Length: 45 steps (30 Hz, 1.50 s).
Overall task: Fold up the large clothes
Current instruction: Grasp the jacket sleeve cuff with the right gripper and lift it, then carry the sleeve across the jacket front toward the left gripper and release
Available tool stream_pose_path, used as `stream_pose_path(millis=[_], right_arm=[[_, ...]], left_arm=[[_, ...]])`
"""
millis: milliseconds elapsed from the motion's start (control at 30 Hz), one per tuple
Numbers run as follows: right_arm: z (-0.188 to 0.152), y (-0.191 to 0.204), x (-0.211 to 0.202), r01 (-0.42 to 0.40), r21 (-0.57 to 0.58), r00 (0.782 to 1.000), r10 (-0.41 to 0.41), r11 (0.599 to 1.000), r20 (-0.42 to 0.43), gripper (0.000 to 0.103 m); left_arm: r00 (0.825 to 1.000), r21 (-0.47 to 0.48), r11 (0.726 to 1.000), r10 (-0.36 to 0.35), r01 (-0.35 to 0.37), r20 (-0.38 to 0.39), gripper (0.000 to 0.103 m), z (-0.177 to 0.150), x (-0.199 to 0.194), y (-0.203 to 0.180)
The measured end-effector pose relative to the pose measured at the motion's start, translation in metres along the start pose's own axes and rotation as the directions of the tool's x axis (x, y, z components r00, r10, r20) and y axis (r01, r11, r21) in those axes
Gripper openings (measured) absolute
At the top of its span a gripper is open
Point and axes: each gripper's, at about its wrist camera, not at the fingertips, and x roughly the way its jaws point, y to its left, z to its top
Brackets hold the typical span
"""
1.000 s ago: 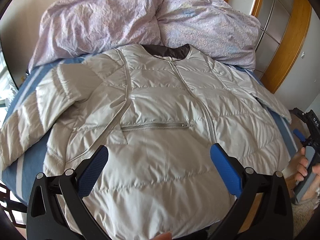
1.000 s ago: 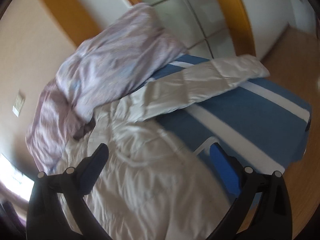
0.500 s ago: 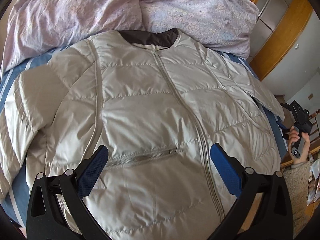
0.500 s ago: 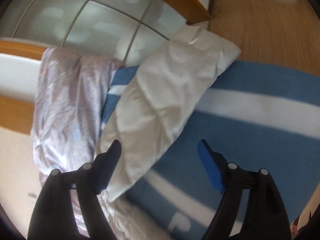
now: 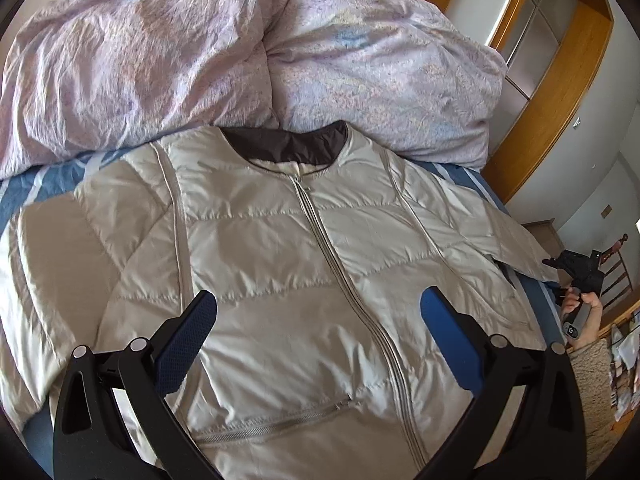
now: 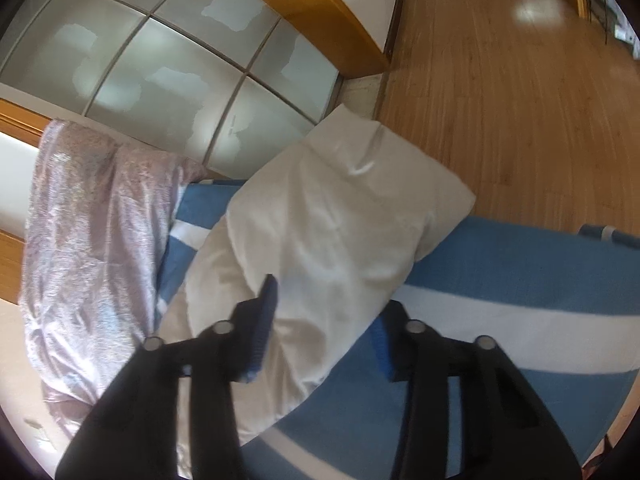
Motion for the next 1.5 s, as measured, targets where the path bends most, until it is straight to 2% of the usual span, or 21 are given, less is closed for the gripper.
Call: stream_pose_path(millis=[133, 233, 367, 433, 500, 567, 700, 800, 867, 933, 1000, 1167, 1233, 1300, 1400, 1500], right_arm=[[-0.002, 0.021, -0.008, 0.078, -0.093, 0.994, -0.070, 0.993, 0.078, 0.014], [-0.009, 0.050, -0.024, 0.113, -0.195, 0.983, -0.082, 0.974, 0.163, 0.009], [-0.033, 0.102, -0.054, 0.087, -0.368, 0.969, 0.008, 0.926, 0.249, 0.008], [-0.058, 0.135, -0.069, 0.042, -0.478, 0.963, 0.092, 0.878, 0.253, 0.008], [-0.079, 0.160, -0.075, -0.009, -0.553, 0.963, 0.157, 0.833, 0.220, 0.008], [-0.113, 0.187, -0.080, -0.089, -0.638, 0.961, 0.234, 0.765, 0.146, 0.008], [-0.177, 0.221, -0.073, -0.218, -0.732, 0.955, 0.297, 0.646, -0.023, 0.008], [-0.215, 0.235, -0.060, -0.303, -0.757, 0.944, 0.293, 0.578, -0.154, 0.008], [-0.246, 0.241, -0.047, -0.368, -0.766, 0.927, 0.273, 0.528, -0.257, 0.008], [-0.279, 0.248, -0.033, -0.406, -0.775, 0.914, 0.237, 0.484, -0.331, 0.007], [-0.317, 0.252, -0.019, -0.413, -0.801, 0.910, 0.179, 0.434, -0.373, 0.007], [-0.371, 0.250, 0.000, -0.399, -0.847, 0.915, 0.088, 0.351, -0.395, 0.007], [-0.380, 0.251, 0.002, -0.384, -0.866, 0.922, 0.078, 0.320, -0.380, 0.007], [-0.389, 0.246, -0.003, -0.373, -0.882, 0.927, 0.078, 0.289, -0.367, 0.007], [-0.389, 0.248, -0.008, -0.353, -0.903, 0.936, 0.080, 0.246, -0.343, 0.007], [-0.404, 0.250, -0.012, -0.311, -0.934, 0.950, 0.077, 0.175, -0.302, 0.007]], left_arm=[[0.998, -0.034, 0.998, -0.058, 0.059, 0.016, 0.102, 0.005, 0.002, 0.009], [0.992, -0.102, 0.987, -0.123, 0.124, 0.016, 0.102, 0.008, 0.006, 0.022], [0.984, -0.177, 0.968, -0.179, 0.179, 0.021, 0.102, 0.010, 0.011, 0.034], [0.977, -0.213, 0.954, -0.211, 0.213, 0.030, 0.102, 0.012, 0.012, 0.040], [0.970, -0.244, 0.939, -0.240, 0.242, 0.038, 0.102, 0.013, 0.013, 0.044], [0.962, -0.278, 0.921, -0.270, 0.271, 0.043, 0.102, 0.013, 0.015, 0.048], [0.949, -0.327, 0.893, -0.310, 0.309, 0.050, 0.100, 0.015, 0.020, 0.050], [0.941, -0.354, 0.875, -0.333, 0.330, 0.054, 0.099, 0.015, 0.026, 0.049], [0.935, -0.378, 0.859, -0.351, 0.344, 0.054, 0.099, 0.016, 0.030, 0.047], [0.932, -0.397, 0.849, -0.359, 0.348, 0.048, 0.099, 0.017, 0.036, 0.046], [0.927, -0.419, 0.836, -0.373, 0.355, 0.042, 0.099, 0.016, 0.041, 0.045], [0.916, -0.472, 0.805, -0.402, 0.360, 0.013, 0.099, 0.013, 0.059, 0.046], [0.912, -0.493, 0.794, -0.409, 0.356, -0.001, 0.099, 0.013, 0.067, 0.046], [0.914, -0.500, 0.795, -0.405, 0.343, -0.016, 0.098, 0.013, 0.073, 0.046], [0.911, -0.518, 0.788, -0.410, 0.333, -0.038, 0.092, 0.013, 0.083, 0.046], [0.913, -0.524, 0.788, -0.405, 0.323, -0.045, 0.087, 0.014, 0.089, 0.046]])
